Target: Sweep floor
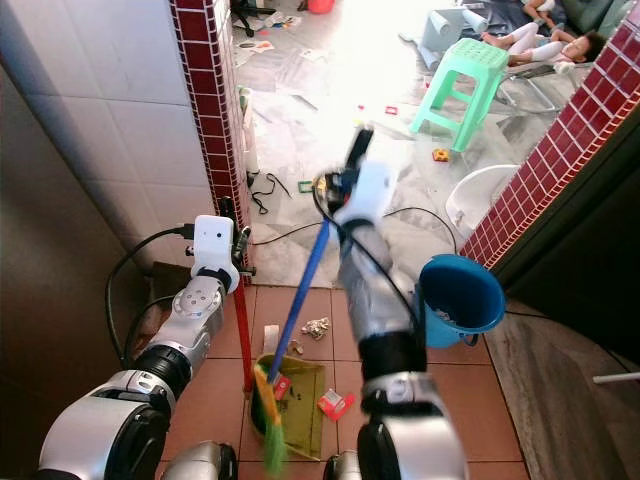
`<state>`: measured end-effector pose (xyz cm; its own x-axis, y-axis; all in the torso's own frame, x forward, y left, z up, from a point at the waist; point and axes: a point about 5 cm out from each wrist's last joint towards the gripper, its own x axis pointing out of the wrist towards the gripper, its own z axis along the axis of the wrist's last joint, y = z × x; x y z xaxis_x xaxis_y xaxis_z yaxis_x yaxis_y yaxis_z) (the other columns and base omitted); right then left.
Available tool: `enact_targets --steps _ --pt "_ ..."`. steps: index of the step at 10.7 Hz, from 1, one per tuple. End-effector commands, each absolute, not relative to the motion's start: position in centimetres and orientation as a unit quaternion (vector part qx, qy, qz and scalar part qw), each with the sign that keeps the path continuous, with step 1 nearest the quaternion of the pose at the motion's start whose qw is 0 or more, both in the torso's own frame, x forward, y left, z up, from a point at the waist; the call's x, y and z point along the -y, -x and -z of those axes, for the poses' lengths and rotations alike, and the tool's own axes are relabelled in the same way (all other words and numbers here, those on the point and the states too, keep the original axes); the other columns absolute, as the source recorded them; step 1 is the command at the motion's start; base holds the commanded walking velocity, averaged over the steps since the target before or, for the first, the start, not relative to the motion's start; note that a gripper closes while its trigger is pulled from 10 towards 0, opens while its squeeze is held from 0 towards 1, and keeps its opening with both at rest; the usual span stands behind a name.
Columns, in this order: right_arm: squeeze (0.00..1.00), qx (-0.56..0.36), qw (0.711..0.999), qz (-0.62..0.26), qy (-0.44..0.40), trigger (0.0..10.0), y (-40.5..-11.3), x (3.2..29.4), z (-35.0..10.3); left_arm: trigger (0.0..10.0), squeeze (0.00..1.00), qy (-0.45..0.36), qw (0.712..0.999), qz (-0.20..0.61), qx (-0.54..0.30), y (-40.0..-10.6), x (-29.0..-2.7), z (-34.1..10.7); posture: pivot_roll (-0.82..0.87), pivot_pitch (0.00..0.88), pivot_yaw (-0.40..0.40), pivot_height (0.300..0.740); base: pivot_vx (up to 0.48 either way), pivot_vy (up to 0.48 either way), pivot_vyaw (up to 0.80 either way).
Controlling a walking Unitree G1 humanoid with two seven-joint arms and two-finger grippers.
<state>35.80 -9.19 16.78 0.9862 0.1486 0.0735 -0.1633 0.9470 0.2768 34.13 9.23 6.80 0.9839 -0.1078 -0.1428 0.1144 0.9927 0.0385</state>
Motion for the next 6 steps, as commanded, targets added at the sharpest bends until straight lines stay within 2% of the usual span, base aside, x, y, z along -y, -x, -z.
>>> enact_targets --steps 1,4,6 --pt "0.00 0.123 0.982 -0.097 -0.105 10.0 -35.8 9.5 -20.4 10.0 0.00 -0.034 0.997 0.046 -0.044 -34.3 -9.5 -7.5 -0.05 0.028 -0.043 0.740 0.000 0.000 0.00" --pt "0.00 0.143 0.987 -0.078 -0.006 10.0 -35.3 12.0 -19.3 10.0 0.00 -0.068 0.997 0.028 -0.021 -34.6 -11.5 -8.4 -0.03 0.036 -0.042 0.740 0.000 0.000 0.00" --pt "0.00 0.133 0.984 -0.101 0.068 10.0 -35.4 12.9 -18.1 10.0 0.00 -0.082 0.996 0.008 0.024 -34.3 -12.6 -9.6 -0.03 0.057 -0.034 0.740 0.000 0.000 0.00"
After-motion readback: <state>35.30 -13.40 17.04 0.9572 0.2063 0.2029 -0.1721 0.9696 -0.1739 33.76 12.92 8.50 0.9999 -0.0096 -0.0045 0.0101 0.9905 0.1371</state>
